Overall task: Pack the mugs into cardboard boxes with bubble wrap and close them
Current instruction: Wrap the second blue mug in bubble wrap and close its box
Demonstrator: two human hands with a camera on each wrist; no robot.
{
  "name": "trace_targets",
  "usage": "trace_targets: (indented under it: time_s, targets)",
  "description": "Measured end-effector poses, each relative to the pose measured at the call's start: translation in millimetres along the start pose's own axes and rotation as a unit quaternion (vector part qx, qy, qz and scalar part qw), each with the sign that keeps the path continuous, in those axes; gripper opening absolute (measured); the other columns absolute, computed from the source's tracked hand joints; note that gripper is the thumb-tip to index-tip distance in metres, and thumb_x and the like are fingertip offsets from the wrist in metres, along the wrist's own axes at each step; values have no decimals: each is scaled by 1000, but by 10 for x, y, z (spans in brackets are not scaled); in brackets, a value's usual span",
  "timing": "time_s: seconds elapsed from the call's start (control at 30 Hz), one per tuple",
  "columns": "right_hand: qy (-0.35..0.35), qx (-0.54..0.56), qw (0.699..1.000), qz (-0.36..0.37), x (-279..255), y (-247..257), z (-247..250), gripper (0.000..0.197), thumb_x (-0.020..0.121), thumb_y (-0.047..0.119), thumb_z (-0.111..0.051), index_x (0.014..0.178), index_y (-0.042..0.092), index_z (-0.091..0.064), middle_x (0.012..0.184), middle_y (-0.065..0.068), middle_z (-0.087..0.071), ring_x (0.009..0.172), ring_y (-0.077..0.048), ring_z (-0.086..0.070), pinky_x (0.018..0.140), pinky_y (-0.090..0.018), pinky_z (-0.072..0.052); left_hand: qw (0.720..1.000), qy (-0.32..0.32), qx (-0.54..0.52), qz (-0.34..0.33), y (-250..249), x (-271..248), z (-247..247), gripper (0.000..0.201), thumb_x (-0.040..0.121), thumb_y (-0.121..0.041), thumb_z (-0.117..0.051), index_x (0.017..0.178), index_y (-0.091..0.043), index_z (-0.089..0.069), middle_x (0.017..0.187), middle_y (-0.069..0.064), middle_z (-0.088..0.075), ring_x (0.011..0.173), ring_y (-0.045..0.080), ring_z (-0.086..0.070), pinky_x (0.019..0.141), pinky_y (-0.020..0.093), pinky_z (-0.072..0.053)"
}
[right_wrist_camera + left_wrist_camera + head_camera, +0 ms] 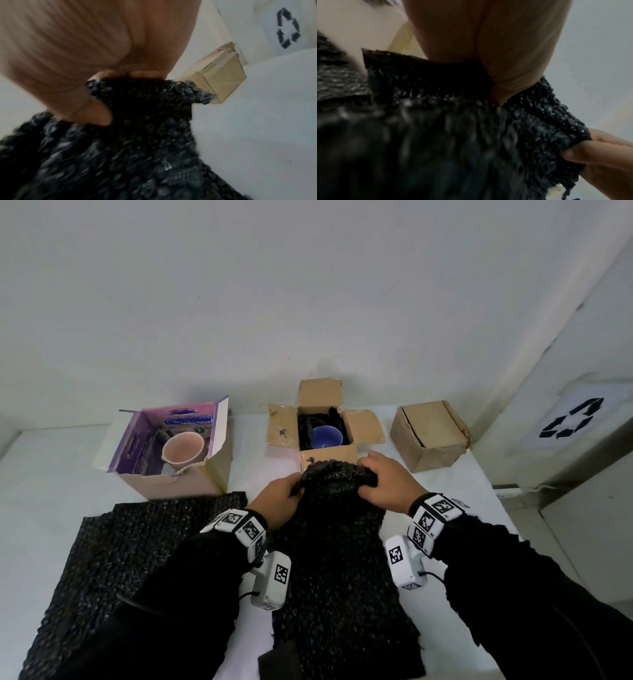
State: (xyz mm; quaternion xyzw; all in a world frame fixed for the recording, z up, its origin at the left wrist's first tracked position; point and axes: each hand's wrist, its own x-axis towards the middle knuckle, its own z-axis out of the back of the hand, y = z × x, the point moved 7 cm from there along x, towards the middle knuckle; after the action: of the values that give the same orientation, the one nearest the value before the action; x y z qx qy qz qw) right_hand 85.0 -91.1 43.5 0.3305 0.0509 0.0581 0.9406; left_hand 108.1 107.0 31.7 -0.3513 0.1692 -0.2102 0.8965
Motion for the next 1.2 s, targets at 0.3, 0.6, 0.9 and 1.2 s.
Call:
trace_targets:
  time_s: [0.3, 0.6, 0.9, 1.2]
  targets:
    - [38, -26, 991, 122, 118, 321, 106, 87, 67, 20, -62, 143, 46, -28, 129, -5, -56, 116, -22, -50, 100, -37, -39, 994, 30, 107, -23, -259, 119, 168, 35, 92, -19, -46, 127, -16, -54, 119, 14, -63, 109, 32, -57, 90, 33, -41]
    - [156, -85, 984, 16, 226, 235, 115, 32, 76, 42, -75, 95, 16, -71, 88, 2, -71, 82, -15, -65, 73, -28, -49, 917, 46, 388, -85, -545, 283, 264, 27, 81, -31, -61, 108, -29, -64, 105, 1, -63, 99, 23, -59, 82, 35, -48]
    - [159, -2, 987, 0, 415, 201, 282, 12, 92, 11, -54, 99, 16, -47, 100, -12, -61, 91, -25, -57, 70, -32, -39, 982, 8, 179, -61, -472, 424, 399, 26, 83, -12, -46, 107, -19, -40, 92, 12, -64, 81, 34, -59, 70, 42, -46]
    - [240, 116, 959, -96, 593, 104, 243, 74, 78, 82, -34, 117, 28, -66, 120, 2, -65, 111, -14, -60, 104, -33, -41, 961, -46, 252, -103, -399, 557, 447, 66, 86, -74, -12, 74, -23, -51, 70, -7, -50, 66, 15, -50, 59, 32, -39]
